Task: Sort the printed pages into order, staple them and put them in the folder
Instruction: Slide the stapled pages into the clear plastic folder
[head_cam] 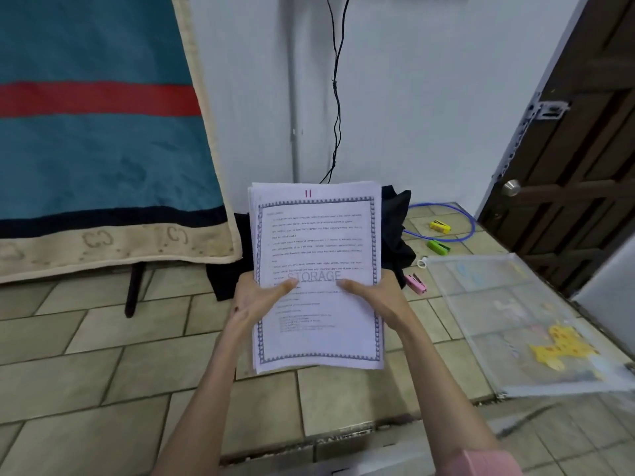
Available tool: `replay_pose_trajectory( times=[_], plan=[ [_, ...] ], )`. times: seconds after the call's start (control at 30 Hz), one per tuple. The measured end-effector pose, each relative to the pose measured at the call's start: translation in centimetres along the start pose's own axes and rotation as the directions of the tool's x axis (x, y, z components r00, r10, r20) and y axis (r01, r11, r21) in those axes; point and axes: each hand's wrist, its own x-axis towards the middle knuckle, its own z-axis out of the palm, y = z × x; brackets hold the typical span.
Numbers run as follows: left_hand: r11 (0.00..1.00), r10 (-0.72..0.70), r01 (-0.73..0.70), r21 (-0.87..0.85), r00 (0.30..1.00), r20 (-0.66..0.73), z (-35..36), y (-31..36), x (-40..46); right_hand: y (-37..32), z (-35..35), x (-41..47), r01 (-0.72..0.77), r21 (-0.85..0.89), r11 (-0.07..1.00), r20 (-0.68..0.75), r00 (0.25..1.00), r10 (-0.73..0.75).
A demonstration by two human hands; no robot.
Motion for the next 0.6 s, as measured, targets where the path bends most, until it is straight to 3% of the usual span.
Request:
replay_pose_trajectory(
  times=[0.07,0.23,0.47,0.6],
  plan=[
    [0.997,-0.078,0.077,0.028,0.996,0.040,-0.4,-0.6,0.1,0.3,0.2,0.0,-0.028,-0.011,1.000,0.023,0.999,0.028],
    [0.959,-0.272,0.273,0.082,0.962,-0.018,0.0,-4.6,-0.5,3.4,2.2,-0.4,-0.026,-0.300,0.953,-0.126,0.992,-0.013],
    [0.930,-0.235,0.265,0.254,0.962,-0.142,0.7,-7.9,-1.3,7.5,4.9,-0.9,-0.052,-0.551,0.833,-0.066,0.998,0.018],
    [0.907,-0.219,0.263,0.328,0.962,-0.165,0.7,-8.1,-1.3,8.1,5.1,-0.4,-0.062,-0.718,0.693,-0.057,0.998,0.029]
  ],
)
